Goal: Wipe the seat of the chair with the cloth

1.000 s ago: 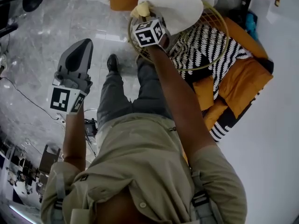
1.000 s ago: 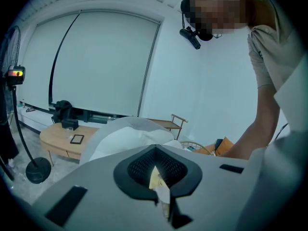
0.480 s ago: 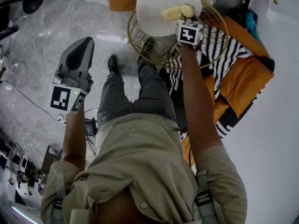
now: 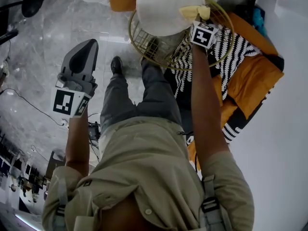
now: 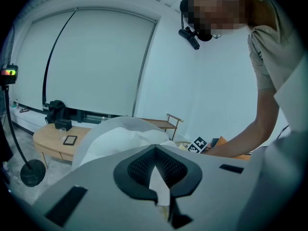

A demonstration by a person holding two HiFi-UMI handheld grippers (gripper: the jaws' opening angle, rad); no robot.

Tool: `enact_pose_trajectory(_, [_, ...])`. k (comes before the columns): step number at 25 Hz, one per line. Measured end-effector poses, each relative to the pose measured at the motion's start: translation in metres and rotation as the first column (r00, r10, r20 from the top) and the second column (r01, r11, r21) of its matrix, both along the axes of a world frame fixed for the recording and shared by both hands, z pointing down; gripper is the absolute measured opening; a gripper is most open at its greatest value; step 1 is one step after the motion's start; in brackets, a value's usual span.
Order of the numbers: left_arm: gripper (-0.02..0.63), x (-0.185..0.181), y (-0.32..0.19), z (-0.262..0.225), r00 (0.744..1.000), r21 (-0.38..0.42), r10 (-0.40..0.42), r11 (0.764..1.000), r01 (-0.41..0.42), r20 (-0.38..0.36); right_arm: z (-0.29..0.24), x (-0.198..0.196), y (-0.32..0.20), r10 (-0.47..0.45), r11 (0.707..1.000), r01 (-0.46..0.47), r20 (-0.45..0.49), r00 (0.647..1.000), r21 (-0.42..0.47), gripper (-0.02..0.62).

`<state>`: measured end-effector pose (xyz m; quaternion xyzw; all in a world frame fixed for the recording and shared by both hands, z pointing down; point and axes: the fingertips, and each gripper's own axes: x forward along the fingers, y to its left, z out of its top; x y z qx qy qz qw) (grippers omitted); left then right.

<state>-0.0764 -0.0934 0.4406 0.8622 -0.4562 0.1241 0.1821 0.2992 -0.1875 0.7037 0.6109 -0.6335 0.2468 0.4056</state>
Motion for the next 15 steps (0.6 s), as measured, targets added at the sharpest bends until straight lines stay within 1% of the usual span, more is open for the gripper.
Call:
enact_pose_trajectory(2, [0.015, -0.004, 0.001, 0.003, 1.000, -0.003, -0.004, 1.000, 0.004, 0.001, 0.000, -0.030, -0.004, -0.029, 0.999, 0.029, 0.047, 0.998, 0.017, 0.101])
enact_pose_trajectory(3, [0.015, -0.006, 0.003, 0.004, 1.000, -0.005, -0.007, 1.000, 0.007, 0.002, 0.002, -0.047, -0.003, -0.049, 0.999, 0.048, 0.069, 0.996, 0.009, 0.101])
enact_pose_trajectory(5, [0.015, -0.009, 0.006, 0.007, 1.000, -0.009, -0.016, 1.000, 0.016, 0.004, 0.017, -0.083, 0.008, -0.104, 0.993, 0.108, 0.084, 0.991, -0.044, 0.101])
enact_pose_trajectory(6, [0.015, -0.011, 0.007, 0.008, 1.000, -0.011, -0.020, 1.000, 0.020, 0.004, 0.026, -0.105, 0.013, -0.148, 0.985, 0.154, 0.090, 0.985, -0.072, 0.101])
enact_pose_trajectory(8, [0.015, -0.014, 0.008, 0.011, 1.000, -0.015, -0.028, 0.999, 0.028, 0.003, 0.042, -0.159, 0.023, -0.264, 0.954, 0.277, 0.120, 0.957, -0.114, 0.101])
enact_pose_trajectory(10, [0.015, -0.016, 0.009, 0.014, 0.999, -0.019, -0.035, 0.999, 0.035, 0.002, 0.050, -0.212, 0.037, -0.380, 0.904, 0.402, 0.156, 0.912, -0.147, 0.101])
enact_pose_trajectory(11, [0.015, -0.017, 0.010, 0.015, 0.999, -0.021, -0.037, 0.999, 0.037, 0.001, 0.053, -0.232, 0.044, -0.423, 0.880, 0.448, 0.169, 0.890, -0.156, 0.101])
enact_pose_trajectory(12, [0.015, -0.017, 0.011, 0.016, 0.999, -0.023, -0.038, 0.999, 0.038, 0.000, 0.055, -0.246, 0.050, -0.450, 0.864, 0.478, 0.182, 0.875, -0.162, 0.101])
enact_pose_trajectory(13, [0.015, -0.017, 0.011, 0.016, 0.999, -0.024, -0.039, 0.999, 0.039, 0.000, 0.055, -0.256, 0.055, -0.463, 0.854, 0.493, 0.192, 0.865, -0.164, 0.101])
enact_pose_trajectory(15, [0.015, -0.018, 0.009, 0.016, 0.999, -0.023, -0.041, 0.999, 0.041, -0.001, 0.054, -0.262, 0.057, -0.467, 0.850, 0.500, 0.203, 0.861, -0.165, 0.101])
